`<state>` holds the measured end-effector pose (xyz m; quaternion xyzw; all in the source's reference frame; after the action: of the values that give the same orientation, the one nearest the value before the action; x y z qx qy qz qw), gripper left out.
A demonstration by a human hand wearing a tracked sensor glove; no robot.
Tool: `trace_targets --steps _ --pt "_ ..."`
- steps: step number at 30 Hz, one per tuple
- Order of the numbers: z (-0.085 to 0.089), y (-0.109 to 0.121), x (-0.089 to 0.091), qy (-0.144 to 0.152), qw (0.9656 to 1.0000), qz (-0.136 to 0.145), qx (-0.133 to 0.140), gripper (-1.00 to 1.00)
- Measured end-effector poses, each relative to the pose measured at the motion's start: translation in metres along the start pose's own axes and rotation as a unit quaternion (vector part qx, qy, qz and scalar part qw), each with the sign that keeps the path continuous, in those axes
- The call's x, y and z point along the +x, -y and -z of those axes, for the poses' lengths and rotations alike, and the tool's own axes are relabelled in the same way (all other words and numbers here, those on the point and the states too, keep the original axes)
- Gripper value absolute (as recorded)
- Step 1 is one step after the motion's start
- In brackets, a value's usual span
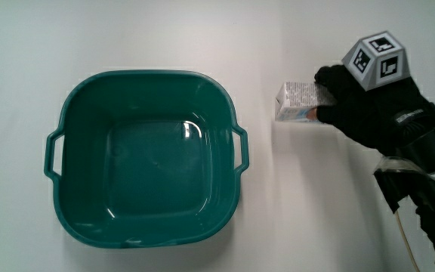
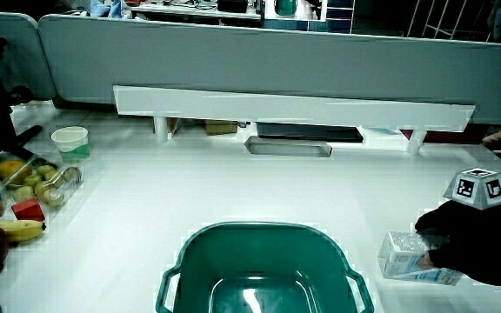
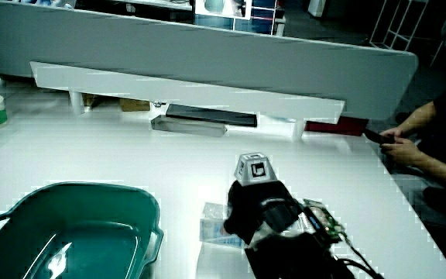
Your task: Pick milk from desk
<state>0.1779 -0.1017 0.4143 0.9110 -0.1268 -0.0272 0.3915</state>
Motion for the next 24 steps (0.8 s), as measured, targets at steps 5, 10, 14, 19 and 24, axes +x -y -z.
trace_targets --steps 5,10,14,19,24 --pt "0.0007 -0.0014 0.0034 -0.012 0.9999 -0.003 -0.007 0.73" --pt "0.0025 -0.0019 0.0011 -0.011 0.9999 -0.008 0.0 0.85" --pt "0.0028 -0.0029 0.0016 -0.005 0.9999 -0.009 0.007 0.95" --pt "0.0031 -0.0024 0.0011 0.0 0.9997 -0.017 0.015 1.0" --pt "0.0005 0.0011 -0.0014 0.008 0.9996 -0.02 0.02 1.0"
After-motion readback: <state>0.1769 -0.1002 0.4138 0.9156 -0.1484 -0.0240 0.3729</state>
